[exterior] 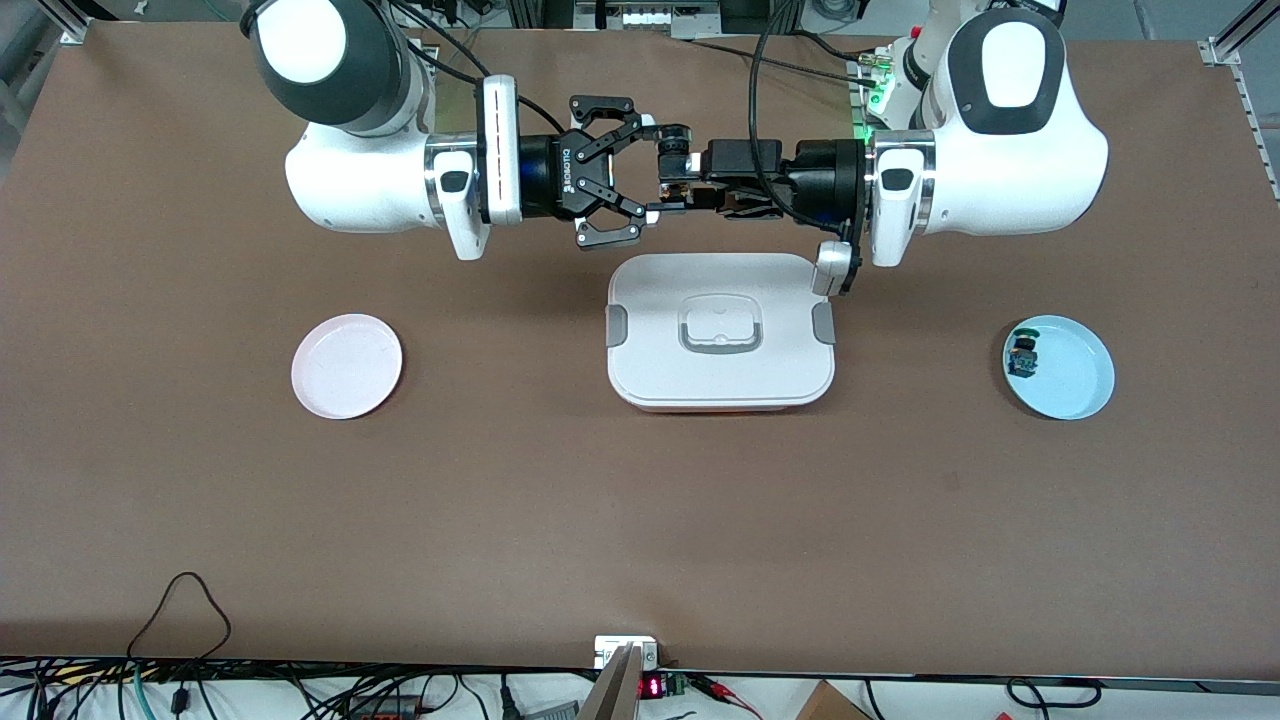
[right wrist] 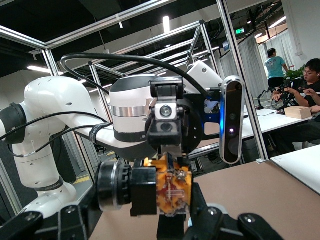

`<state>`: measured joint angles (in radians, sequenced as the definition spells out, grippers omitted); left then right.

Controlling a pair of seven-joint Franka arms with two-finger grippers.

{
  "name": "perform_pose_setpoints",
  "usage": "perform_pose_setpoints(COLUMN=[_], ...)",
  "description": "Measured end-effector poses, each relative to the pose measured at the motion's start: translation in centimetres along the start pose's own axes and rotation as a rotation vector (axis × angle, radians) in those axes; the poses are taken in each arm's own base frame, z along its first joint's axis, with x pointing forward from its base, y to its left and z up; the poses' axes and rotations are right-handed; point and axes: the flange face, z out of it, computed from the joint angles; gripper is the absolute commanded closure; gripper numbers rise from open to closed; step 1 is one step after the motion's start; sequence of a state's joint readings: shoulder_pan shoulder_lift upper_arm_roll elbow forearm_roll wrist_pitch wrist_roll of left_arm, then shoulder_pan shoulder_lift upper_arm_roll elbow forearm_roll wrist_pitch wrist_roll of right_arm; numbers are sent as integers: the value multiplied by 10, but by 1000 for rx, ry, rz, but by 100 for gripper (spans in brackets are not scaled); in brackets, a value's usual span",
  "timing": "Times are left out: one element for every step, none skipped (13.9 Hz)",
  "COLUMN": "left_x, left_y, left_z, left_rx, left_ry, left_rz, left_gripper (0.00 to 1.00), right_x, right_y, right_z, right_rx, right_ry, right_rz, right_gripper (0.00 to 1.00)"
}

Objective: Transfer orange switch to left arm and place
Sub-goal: 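Grasp the switch with the left gripper and open the right gripper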

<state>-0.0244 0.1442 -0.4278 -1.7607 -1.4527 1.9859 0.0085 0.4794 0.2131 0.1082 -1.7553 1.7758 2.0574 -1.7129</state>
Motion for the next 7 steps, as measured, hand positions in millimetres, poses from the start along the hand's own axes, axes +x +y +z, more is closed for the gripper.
perform_pose_setpoints(left_x=[0,0,0,0,0,0,-1], left_y=[0,0,0,1,3,4,4], left_z=[0,1,1,0,-1,-2,-2], left_rx=[0,0,0,-2,-5,-7,-7], left_ry=[-1,-1,-1,-1,1,2,3], left_rz=[2,5,7,9,12,12,14], left_gripper=[68,73,77,80,83,85,86], right_x=[0,0,0,-1,-1,-1,0], right_y=[0,0,0,0,0,0,-1], right_z=[0,0,1,1,2,3,3], right_rx=[0,0,0,-5,-11,-13,-13], right_ry=[0,0,0,-2,-2,0,1], right_rz=[0,0,0,0,0,-6,-7], right_gripper=[100,100,100,100,100,100,100])
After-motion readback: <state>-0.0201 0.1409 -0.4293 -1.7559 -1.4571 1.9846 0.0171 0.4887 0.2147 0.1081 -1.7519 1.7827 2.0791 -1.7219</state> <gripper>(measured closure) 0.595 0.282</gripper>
